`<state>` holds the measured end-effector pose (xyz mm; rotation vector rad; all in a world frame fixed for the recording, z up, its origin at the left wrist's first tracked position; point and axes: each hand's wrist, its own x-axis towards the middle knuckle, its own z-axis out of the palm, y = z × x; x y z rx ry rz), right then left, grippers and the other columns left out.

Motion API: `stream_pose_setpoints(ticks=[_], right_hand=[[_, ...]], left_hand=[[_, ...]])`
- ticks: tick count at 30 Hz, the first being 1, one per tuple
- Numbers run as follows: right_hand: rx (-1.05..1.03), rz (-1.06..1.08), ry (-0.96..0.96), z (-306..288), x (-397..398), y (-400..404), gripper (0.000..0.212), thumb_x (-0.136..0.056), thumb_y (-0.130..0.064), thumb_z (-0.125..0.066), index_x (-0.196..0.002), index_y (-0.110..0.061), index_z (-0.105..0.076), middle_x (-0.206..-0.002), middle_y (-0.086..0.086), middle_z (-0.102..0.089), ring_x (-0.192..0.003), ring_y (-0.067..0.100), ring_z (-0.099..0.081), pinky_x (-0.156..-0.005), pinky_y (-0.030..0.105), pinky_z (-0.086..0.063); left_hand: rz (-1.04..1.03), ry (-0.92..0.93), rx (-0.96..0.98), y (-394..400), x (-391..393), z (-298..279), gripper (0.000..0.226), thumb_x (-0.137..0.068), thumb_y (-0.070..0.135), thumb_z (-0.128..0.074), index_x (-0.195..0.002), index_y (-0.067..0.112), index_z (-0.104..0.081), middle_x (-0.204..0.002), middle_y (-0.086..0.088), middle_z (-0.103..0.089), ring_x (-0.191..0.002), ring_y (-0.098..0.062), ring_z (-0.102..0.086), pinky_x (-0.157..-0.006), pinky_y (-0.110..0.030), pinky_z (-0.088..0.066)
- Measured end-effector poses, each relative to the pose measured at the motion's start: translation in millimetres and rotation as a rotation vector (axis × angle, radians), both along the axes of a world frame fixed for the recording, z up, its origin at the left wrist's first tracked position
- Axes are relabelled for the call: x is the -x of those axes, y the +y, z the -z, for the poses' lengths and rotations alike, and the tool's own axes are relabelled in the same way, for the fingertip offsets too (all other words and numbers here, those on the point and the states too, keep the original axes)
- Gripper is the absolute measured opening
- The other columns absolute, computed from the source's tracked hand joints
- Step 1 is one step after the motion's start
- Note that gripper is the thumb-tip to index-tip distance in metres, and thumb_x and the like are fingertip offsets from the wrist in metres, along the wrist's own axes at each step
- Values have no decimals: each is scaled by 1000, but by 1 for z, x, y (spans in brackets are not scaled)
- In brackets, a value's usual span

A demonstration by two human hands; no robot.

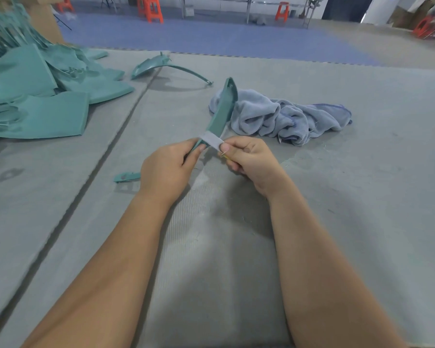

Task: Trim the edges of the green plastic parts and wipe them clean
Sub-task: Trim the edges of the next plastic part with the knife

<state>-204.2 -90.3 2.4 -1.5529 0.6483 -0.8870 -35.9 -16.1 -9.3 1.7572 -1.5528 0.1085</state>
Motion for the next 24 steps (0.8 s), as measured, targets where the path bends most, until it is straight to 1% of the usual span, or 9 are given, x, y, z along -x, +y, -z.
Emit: stream_pose_setpoints(ticks=[4,6,8,11,12,14,17,22,24], right_hand=[[-26,60,-140,-4,3,-3,21,-95,-22,-55,-78,-21,-68,-55,-1,-53,-45,8,-39,-46,22,-29],[1,103,-188,-5,1,-6,18,-94,-25,-54,-82,-20,-67,-60,0,-58,-50,11,-46,-50,21,-38],[53,134,-182,-7,-3,-6,18,-95,-25,-54,-85,-17,-66,-62,2,-60,-52,13,-48,-54,20,-42],[87,143,-130,-7,-8,-5,18,-98,-22,-54,-86,-16,-66,-60,1,-56,-48,13,-43,-51,31,-35],[78,142,-117,-7,-9,-4,19,-99,-19,-53,-85,-15,-65,-58,0,-54,-46,11,-41,-50,32,-32],[48,139,-98,-7,-11,-4,20,-100,-15,-52,-84,-13,-64,-54,0,-49,-44,8,-38,-49,30,-29],[25,119,-73,-6,-12,-1,19,-100,-15,-53,-85,-12,-64,-54,-2,-45,-43,3,-38,-47,20,-30],[-53,65,-78,-3,-6,-3,20,-101,-14,-51,-84,-12,-62,-53,-5,-44,-46,6,-36,-48,21,-24],[-45,6,-44,-1,-5,-4,20,-101,-11,-51,-84,-9,-62,-51,-4,-43,-44,4,-35,-47,17,-26]], left_hand=[[7,-5,-13,2,1,-1,29,-99,46,-41,-107,35,-67,-53,10,-44,-53,-9,-42,-46,-25,-24],[0,-9,-10,2,1,-1,29,-100,46,-40,-107,36,-66,-54,9,-45,-53,-8,-43,-45,-25,-25],[-7,-25,-6,2,1,-2,29,-100,46,-40,-104,35,-66,-54,10,-44,-54,-10,-42,-45,-25,-24],[-4,-41,2,3,1,-2,30,-100,46,-39,-100,32,-66,-53,12,-41,-56,-11,-40,-45,-24,-20],[-5,-44,4,2,1,-2,30,-100,46,-39,-101,32,-67,-53,12,-40,-56,-12,-40,-45,-24,-20],[-7,-48,4,2,1,-3,29,-100,44,-40,-102,32,-67,-53,13,-40,-57,-12,-40,-46,-24,-21],[-9,-37,0,2,1,-3,29,-100,43,-41,-103,32,-68,-54,12,-41,-58,-13,-40,-46,-23,-22],[23,-67,1,4,2,-4,31,-100,44,-41,-108,31,-68,-61,10,-47,-58,-13,-42,-45,-23,-21],[12,-54,2,3,1,-3,30,-100,43,-42,-106,30,-69,-61,10,-47,-58,-15,-44,-45,-23,-22]])
